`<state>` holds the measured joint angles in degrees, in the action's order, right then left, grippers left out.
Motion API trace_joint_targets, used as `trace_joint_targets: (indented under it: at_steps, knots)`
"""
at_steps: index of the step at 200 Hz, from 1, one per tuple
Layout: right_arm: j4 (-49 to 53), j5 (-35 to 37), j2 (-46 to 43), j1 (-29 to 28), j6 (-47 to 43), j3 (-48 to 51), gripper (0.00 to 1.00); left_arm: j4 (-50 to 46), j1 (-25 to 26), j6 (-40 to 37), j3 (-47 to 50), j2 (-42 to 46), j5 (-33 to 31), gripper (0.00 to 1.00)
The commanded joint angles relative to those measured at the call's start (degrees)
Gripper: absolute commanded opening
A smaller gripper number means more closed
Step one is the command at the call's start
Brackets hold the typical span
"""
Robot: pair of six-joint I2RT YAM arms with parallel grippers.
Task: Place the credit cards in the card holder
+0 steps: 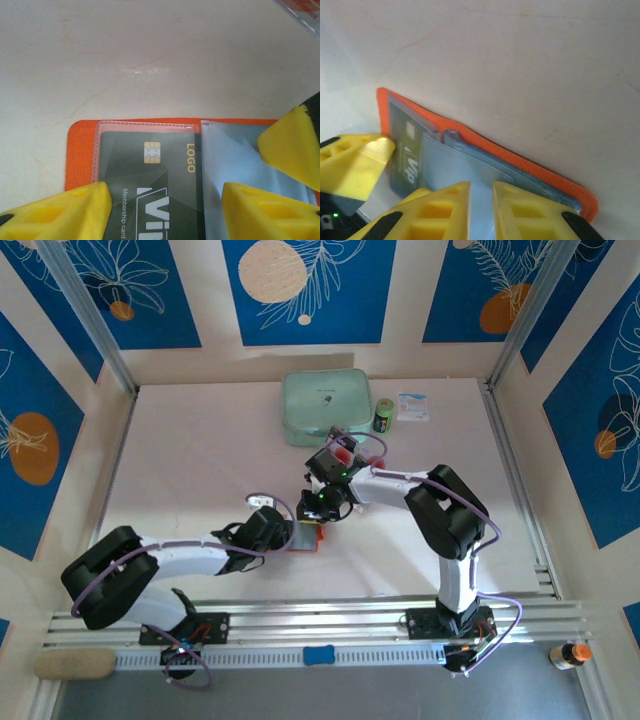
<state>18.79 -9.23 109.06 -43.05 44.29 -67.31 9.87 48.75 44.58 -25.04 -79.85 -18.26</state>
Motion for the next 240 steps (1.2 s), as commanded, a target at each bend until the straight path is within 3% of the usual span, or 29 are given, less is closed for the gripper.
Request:
trace_joint_targets:
  at_steps: [1, 35, 61, 99, 189, 240]
  knots:
    - [0.2, -0.3, -2.9, 0.2, 1.2, 1.6, 0.23, -7.3, -0.3, 1.8, 2.2, -2.9, 6.1, 0.61]
    - [-0.9, -0.3, -3.1, 0.0, 2.4, 3.1, 0.35, -7.1, -0.3, 1.8, 2.3, -2.9, 6.1, 0.61]
    - [-1.4, -0.4, -2.6, -0.1, 3.0, 3.5, 0.38, -7.1, -0.3, 1.8, 2.3, -2.9, 6.2, 0.61]
    - [-1.8, -0.3, -2.3, -0.1, 3.5, 3.9, 0.50, -7.0, -0.3, 1.8, 2.3, -2.9, 6.2, 0.60]
    - [-6.6, -4.7, -1.2, 1.1, 6.9, 6.4, 0.51, -6.8, -0.3, 1.8, 2.3, -2.8, 6.4, 0.56]
    - [-10.1, -8.9, -1.5, 2.2, 8.1, 6.9, 0.40, -6.8, -0.3, 2.1, 2.3, -2.6, 6.4, 0.57]
